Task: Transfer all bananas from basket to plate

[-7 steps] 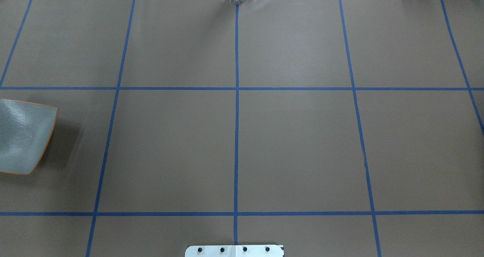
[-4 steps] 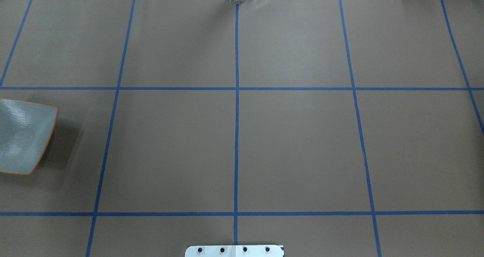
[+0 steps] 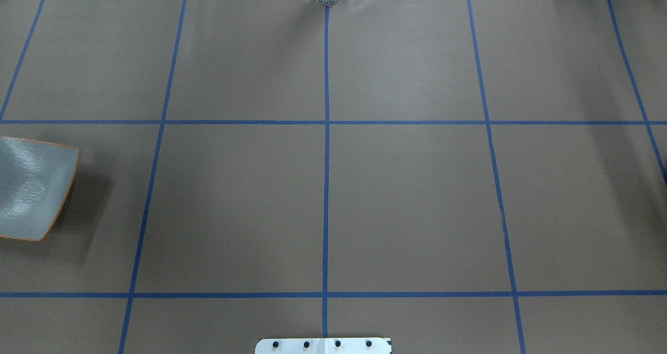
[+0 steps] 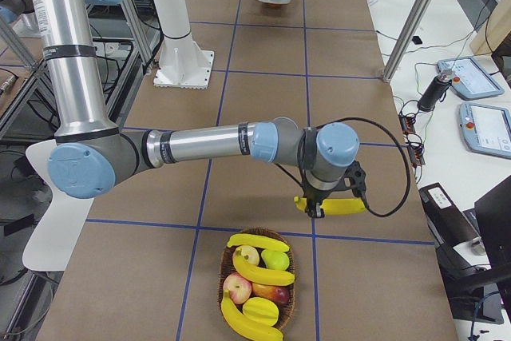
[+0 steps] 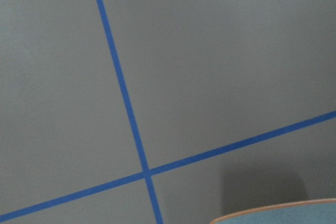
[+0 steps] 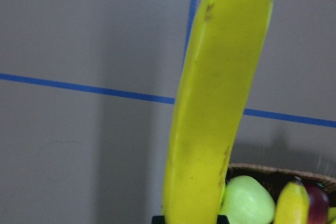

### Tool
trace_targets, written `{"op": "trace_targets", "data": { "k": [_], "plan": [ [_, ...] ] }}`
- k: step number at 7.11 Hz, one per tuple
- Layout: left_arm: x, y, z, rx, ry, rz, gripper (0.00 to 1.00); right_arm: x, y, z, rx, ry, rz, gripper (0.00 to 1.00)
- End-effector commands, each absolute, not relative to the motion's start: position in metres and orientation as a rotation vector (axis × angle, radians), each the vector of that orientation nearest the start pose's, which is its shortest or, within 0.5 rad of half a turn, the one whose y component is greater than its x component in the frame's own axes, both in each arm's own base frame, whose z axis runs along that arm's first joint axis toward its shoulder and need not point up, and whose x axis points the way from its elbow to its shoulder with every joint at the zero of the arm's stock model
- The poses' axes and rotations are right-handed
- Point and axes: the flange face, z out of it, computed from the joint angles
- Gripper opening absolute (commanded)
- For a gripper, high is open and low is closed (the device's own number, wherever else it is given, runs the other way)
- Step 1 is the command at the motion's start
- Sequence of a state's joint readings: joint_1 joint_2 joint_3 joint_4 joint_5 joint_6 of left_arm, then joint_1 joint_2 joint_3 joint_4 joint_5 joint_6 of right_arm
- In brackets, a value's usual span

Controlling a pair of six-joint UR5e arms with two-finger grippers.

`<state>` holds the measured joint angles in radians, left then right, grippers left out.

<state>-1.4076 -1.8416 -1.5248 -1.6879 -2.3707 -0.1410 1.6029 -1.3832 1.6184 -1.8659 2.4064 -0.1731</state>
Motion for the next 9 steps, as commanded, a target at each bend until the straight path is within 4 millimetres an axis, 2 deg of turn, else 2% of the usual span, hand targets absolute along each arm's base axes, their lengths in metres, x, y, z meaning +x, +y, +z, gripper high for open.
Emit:
{"op": "trace_targets", "data": {
  "k": [1, 2, 3, 4, 5, 7, 8, 9],
  "plan": [
    [0.116, -0.616, 0.465, 0.185, 0.916, 0.024, 1.00, -0.033, -0.577, 0.443, -0.022, -0.915, -0.023, 0.00],
    [0.174, -0.609, 0.432, 0.169, 0.997, -0.046, 1.00, -0.079, -0.573, 0.400, -0.053, -0.933, 0.009, 0.00],
    [0.222, -0.605, 0.396, 0.139, 1.073, -0.116, 1.00, -0.127, -0.555, 0.360, -0.078, -0.953, 0.002, 0.00],
    [0.257, -0.602, 0.359, 0.110, 1.129, -0.143, 1.00, -0.161, -0.547, 0.320, -0.096, -0.974, 0.015, 0.00],
    [0.288, -0.595, 0.321, 0.083, 1.173, -0.143, 1.00, -0.216, -0.531, 0.282, -0.080, -1.008, -0.081, 0.00],
    [0.326, -0.589, 0.250, 0.055, 1.247, -0.144, 1.00, -0.299, -0.492, 0.247, -0.034, -1.110, -0.220, 0.00],
    [0.351, -0.577, 0.214, 0.007, 1.289, -0.166, 1.00, -0.331, -0.472, 0.230, -0.053, -1.146, -0.211, 0.00],
    [0.372, -0.564, 0.186, -0.027, 1.334, -0.173, 1.00, -0.358, -0.462, 0.216, -0.033, -1.163, -0.205, 0.00]
  ]
}}
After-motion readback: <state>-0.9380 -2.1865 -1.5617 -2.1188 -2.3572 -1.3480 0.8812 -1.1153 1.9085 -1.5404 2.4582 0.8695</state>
